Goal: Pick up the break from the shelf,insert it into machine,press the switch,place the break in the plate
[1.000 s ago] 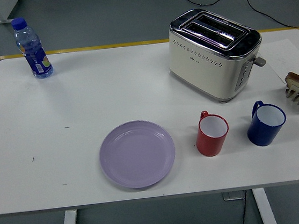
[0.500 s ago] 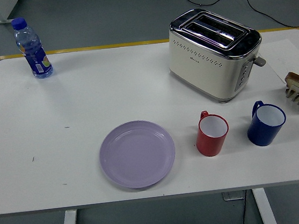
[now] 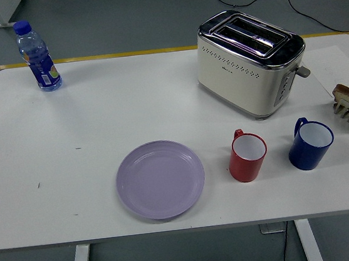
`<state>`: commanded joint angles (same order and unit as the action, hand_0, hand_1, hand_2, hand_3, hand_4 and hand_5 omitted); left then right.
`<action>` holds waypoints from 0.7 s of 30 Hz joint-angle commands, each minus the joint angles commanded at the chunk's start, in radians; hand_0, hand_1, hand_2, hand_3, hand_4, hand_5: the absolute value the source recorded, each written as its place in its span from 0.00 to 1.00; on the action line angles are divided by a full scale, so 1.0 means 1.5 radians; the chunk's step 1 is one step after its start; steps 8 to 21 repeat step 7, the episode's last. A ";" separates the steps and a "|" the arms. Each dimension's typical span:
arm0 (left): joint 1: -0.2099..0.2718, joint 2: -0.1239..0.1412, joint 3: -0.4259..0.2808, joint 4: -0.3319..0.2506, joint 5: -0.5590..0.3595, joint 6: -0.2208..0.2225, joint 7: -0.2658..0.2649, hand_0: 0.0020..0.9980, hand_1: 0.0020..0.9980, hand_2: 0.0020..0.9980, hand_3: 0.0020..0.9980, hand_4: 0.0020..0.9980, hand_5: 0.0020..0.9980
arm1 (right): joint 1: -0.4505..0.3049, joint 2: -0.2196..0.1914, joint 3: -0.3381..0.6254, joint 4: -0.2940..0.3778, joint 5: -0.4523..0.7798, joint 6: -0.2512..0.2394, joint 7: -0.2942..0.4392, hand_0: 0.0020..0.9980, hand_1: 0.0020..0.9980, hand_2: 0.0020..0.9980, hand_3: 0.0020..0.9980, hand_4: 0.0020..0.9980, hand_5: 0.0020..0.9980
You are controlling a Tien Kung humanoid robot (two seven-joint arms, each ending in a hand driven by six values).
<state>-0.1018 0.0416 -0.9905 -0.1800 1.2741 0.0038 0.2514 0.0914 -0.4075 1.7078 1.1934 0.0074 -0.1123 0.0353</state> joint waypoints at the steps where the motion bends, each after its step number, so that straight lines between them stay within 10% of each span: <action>1: -0.001 0.000 0.000 0.000 0.000 0.000 0.000 0.67 0.69 0.67 0.55 0.28 0.88 | 0.001 -0.001 -0.001 0.000 -0.001 0.000 0.000 0.67 0.61 0.63 0.59 0.40 0.24; 21: -0.005 0.001 0.006 0.000 -0.007 0.001 -0.001 0.67 0.69 0.67 0.55 0.28 0.88 | 0.005 -0.006 -0.003 0.012 -0.066 -0.009 0.012 0.67 0.61 0.63 0.59 0.40 0.24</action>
